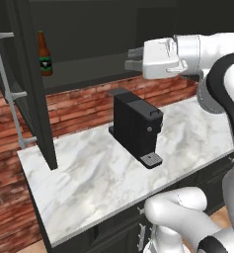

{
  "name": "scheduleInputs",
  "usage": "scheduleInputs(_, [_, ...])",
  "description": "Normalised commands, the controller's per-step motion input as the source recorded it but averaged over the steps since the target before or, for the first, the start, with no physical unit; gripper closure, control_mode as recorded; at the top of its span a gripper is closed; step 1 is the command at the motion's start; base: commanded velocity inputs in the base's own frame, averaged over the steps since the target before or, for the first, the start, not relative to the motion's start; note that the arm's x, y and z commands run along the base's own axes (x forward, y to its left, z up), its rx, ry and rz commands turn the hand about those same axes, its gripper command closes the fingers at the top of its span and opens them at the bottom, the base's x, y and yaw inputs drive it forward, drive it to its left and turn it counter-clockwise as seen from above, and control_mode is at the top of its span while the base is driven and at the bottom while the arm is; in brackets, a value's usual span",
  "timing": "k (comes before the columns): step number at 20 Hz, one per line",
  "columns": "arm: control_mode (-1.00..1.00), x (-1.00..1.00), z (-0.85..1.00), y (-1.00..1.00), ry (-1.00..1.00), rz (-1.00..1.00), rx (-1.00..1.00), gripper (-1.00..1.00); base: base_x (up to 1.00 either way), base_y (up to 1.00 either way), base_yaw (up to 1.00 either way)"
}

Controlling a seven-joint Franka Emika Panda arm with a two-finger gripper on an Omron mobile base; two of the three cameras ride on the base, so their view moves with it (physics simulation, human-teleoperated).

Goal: Open the cabinet directly in front. Then move the beer and the mug to the dining counter with the jar on it.

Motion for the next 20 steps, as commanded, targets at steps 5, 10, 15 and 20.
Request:
scheduleInputs(5, [-1.00,0.34,0.03,0.04,0.20,0.08,0.00,-1.00,0.00,0.00,0.00])
scheduleInputs(10, [-1.00,0.29,-0.01,0.00,0.25,0.19,0.00,-1.00,0.00,0.00,0.00])
scheduleInputs(15, [-1.00,0.19,-0.04,0.00,0.10,0.10,0.00,-1.00,0.00,0.00,0.00])
scheduleInputs(20, [-1.00,0.03,-0.12,0.01,-0.01,0.01,0.00,-1.00,0.00,0.00,0.00])
